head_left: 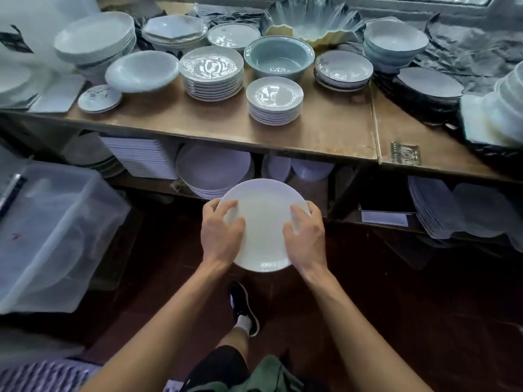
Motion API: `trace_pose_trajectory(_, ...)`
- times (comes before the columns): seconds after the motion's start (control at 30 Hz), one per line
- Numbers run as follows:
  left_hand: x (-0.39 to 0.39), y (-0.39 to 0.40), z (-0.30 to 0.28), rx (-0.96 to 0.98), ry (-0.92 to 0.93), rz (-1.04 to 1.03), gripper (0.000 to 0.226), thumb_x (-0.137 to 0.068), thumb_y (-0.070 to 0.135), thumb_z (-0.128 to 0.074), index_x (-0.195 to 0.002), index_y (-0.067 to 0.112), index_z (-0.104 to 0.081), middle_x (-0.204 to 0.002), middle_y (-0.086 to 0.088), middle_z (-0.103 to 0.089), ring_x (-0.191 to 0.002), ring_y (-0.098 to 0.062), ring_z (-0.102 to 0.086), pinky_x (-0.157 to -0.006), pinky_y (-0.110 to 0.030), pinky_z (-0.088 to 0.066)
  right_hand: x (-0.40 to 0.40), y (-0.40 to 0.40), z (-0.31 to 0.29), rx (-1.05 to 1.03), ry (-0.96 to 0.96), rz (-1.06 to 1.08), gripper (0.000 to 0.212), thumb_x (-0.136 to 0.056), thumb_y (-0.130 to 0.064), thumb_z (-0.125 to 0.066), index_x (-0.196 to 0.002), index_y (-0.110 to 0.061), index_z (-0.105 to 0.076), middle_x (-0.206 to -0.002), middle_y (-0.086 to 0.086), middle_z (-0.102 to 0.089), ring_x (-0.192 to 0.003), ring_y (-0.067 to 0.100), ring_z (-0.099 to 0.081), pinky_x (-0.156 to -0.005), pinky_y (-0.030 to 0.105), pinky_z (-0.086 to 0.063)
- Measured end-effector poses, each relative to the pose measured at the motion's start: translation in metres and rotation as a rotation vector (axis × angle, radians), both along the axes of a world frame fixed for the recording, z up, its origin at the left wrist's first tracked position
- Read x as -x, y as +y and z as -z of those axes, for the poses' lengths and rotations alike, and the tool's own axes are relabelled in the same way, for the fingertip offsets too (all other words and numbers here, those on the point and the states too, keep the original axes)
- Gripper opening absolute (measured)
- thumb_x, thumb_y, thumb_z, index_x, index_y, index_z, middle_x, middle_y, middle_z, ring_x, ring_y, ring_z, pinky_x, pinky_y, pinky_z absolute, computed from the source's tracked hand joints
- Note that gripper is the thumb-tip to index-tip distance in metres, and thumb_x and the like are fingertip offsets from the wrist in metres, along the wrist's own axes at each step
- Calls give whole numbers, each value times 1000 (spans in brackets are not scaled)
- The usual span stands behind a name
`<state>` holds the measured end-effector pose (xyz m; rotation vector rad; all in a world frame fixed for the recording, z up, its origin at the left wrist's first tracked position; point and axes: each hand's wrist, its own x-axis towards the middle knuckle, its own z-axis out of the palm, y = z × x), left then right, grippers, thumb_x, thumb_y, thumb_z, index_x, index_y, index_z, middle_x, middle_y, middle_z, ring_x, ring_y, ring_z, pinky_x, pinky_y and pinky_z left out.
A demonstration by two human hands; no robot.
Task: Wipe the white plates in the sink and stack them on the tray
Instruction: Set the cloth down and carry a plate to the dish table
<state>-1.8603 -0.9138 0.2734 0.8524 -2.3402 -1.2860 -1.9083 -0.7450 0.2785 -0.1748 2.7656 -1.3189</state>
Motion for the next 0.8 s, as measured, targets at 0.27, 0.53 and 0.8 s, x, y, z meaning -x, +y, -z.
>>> trace_pose_trajectory(0.27, 125, -70, -6, -52, -9, -3, 36, -83, 16, -68, -117, 25, -71, -126, 9, -49, -100, -2, -48, -91, -18, -34, 118, -69, -16, -35, 2, 12, 47, -85, -8, -63, -131, -14, -64, -152, 13, -41, -133, 37, -46, -112, 36, -34)
trace_pose_trajectory(0.53, 231, -96, -18, -99, 16, 16, 39, -83, 16, -66, -119, 30, -70, -124, 10, -47, -103, 3, -44, -94, -21, -34, 215, -100, -32, 12, 9, 102, 48, -86, -7, -61, -133, -19, -63, -158, 10, -37, -139, 32, -43, -115, 33, -35)
trace_pose_trajectory(0.8, 348, -103, -18, -132, 6, 41, 42, -82, 18, -65, -123, 26, -69, -125, 6, -49, -117, -14, -51, -102, -33, -44, 331, -106, -25, 60, 12, 125, 46, -85, -4, -61, -129, -13, -65, -150, 9, -44, -140, 25, -41, -116, 33, -35)
